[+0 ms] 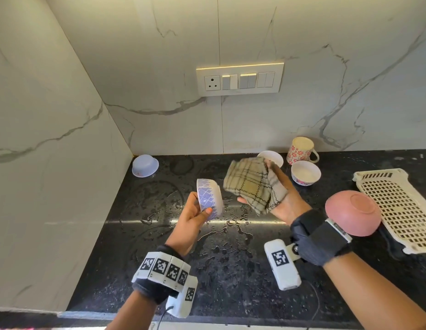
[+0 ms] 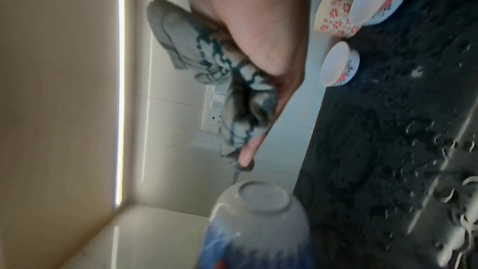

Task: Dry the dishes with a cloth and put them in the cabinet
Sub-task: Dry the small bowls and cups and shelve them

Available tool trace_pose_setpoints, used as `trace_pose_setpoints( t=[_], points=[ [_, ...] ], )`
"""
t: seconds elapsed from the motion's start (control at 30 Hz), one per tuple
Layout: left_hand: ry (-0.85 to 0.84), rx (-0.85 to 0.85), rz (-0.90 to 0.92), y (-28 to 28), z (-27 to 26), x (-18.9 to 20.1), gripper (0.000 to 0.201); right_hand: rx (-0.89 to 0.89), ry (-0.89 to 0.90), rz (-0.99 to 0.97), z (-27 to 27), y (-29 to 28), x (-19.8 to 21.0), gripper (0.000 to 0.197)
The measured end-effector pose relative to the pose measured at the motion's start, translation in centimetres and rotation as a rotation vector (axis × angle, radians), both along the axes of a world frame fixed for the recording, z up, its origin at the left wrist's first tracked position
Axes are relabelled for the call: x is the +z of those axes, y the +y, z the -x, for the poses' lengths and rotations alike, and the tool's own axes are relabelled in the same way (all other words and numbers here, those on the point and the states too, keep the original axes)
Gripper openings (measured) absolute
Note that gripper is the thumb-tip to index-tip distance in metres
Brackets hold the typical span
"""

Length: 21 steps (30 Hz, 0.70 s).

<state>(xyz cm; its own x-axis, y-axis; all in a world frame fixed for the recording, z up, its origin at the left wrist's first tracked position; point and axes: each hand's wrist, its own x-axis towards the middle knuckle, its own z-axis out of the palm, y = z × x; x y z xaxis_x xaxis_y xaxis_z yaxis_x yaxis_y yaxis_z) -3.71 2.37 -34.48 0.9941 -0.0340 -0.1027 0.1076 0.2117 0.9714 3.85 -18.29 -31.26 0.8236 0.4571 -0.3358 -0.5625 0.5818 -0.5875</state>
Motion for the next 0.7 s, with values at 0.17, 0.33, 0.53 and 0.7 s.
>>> trace_pose_setpoints(
  t=[0.17,0.33,0.53,0.7],
  points=[
    [0.041,-0.007,0.216,-0.3,0.0,0.1,0.023,-0.063,-0.288,0.509,0.8,2.1,-1.0,0.031],
    [0.047,0.006,0.310,-0.8,-0.2,0.8,0.035,-0.009,-0.570,0.784,2.2,5.3,-2.0,0.049],
    [0.100,0.138,0.358,-0.1,-0.5,0.4,0.034,-0.117,-0.612,0.754,3.1,5.5,-3.4,0.033],
    [0.113,0.173,0.357,0.2,0.1,0.2,0.028,-0.083,-0.497,0.648,4.0,4.8,-4.3,0.031]
  ],
)
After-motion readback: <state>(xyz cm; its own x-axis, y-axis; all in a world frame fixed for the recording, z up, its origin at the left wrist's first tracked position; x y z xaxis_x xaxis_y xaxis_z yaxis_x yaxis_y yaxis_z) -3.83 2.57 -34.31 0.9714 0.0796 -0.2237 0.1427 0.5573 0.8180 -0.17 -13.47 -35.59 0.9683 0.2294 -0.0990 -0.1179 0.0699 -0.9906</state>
